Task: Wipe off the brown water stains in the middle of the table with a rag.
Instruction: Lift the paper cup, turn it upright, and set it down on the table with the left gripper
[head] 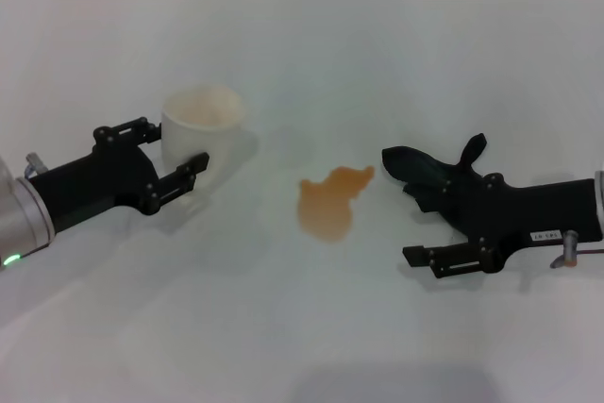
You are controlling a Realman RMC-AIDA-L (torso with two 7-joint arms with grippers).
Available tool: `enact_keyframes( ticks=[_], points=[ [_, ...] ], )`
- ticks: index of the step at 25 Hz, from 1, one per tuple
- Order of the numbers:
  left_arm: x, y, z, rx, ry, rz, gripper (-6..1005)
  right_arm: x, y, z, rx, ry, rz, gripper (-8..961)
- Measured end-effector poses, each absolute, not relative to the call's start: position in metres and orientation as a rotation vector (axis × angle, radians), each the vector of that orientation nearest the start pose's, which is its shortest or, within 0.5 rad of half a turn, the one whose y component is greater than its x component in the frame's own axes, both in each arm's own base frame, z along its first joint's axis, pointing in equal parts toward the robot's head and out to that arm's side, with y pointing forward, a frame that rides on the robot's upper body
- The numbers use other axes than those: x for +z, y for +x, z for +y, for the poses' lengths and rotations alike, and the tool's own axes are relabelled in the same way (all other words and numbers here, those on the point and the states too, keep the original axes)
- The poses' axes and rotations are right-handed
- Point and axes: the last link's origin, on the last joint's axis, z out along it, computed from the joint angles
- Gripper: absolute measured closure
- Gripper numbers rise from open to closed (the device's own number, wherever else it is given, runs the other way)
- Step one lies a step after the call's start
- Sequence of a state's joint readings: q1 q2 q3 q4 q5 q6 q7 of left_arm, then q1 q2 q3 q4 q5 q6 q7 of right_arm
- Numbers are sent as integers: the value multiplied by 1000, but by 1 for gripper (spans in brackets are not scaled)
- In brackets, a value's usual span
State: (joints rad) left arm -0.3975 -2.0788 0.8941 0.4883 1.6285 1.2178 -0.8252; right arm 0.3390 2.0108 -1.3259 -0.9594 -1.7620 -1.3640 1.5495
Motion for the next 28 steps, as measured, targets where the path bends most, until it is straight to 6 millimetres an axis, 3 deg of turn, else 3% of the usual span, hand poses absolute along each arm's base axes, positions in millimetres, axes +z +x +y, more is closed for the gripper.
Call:
enact_keyframes(
  ticks=[19, 28],
  points=[
    [-35, -323, 314, -479, -2444, -402, 438, -28, 251, 307, 362, -2895, 459, 187],
    [-40, -325, 307, -446, -2480, -410, 367, -28, 252, 307, 361, -2896, 458, 188]
  ],
)
